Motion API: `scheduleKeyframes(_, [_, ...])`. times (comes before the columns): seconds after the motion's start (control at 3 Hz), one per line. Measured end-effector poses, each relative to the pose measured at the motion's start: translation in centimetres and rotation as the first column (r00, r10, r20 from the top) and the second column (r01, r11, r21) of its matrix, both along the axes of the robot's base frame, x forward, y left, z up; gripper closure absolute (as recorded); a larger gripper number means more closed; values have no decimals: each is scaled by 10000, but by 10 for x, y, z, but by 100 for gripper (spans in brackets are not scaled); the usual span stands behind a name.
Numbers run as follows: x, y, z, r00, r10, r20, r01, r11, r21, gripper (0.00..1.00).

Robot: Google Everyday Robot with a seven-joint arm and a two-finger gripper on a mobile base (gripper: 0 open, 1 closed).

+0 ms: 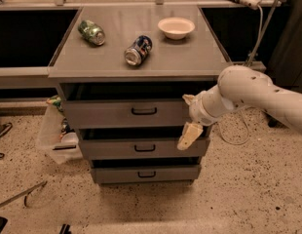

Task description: Open top drawer

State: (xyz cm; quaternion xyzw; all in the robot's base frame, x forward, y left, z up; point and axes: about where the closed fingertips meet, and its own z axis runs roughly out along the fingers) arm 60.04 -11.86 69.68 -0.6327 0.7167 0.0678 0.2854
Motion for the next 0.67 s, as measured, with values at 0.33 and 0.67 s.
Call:
scheduleKeyframes(0.33, [0,0,0,10000,0,0,0,10000,0,0])
scheduleKeyframes(0.67, [13,9,-7,9999,91,94,-92,9999,146,0])
